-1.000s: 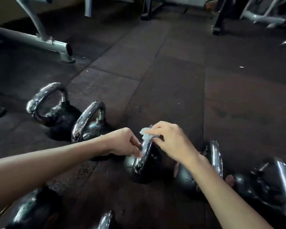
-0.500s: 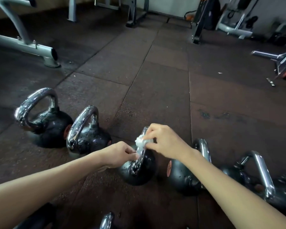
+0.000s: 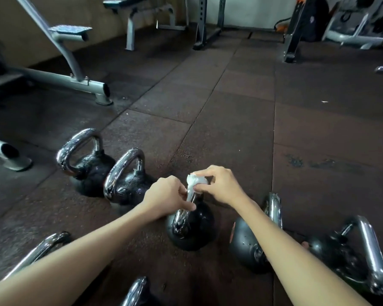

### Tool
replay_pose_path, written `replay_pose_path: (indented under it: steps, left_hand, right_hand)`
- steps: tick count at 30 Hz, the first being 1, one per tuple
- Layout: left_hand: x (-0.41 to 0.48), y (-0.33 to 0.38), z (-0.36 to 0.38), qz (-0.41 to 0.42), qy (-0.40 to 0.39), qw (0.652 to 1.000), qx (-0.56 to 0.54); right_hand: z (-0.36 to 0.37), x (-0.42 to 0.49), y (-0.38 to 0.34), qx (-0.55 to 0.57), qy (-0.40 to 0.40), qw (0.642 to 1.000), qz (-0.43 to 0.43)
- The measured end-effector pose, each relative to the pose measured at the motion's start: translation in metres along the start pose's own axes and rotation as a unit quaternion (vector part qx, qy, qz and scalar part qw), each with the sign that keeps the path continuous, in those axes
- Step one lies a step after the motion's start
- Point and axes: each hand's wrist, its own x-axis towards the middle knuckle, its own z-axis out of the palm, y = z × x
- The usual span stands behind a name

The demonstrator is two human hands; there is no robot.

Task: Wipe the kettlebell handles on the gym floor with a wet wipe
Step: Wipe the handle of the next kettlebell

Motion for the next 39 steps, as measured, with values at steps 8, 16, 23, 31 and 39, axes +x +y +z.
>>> replay_pose_path:
  steps: [8, 16, 23, 31, 39]
  left_hand:
    - [-0.015, 0.0, 0.016, -0.043, 0.032, 0.998, -0.033]
    - [-0.043, -0.004, 0.016, -0.044, 0.058, 0.997, -0.033]
    - [-0.066, -0.013, 0.03, -0.049, 0.087, 0.994, -0.043]
    - [-0.093, -0.048, 0.038, -0.068, 0.102, 0.992, -0.009]
    - [-0.087, -0.052, 0.041, -0.06, 0.108, 0.992, 0.018]
  right_hand:
    - [0.007, -0.003, 0.015, 0.048, 0.032, 0.998, 0.039]
    - [0.02, -0.023, 0.003, 0.077, 0.021, 0.997, 0.008]
    - [0.017, -0.021, 0.003, 0.113, 0.058, 0.991, 0.037]
    - [0.035, -0.032, -0.005, 0.146, 0.034, 0.988, -0.027]
    - [0.032, -0.02, -0.002, 0.15, 0.02, 0.987, 0.051]
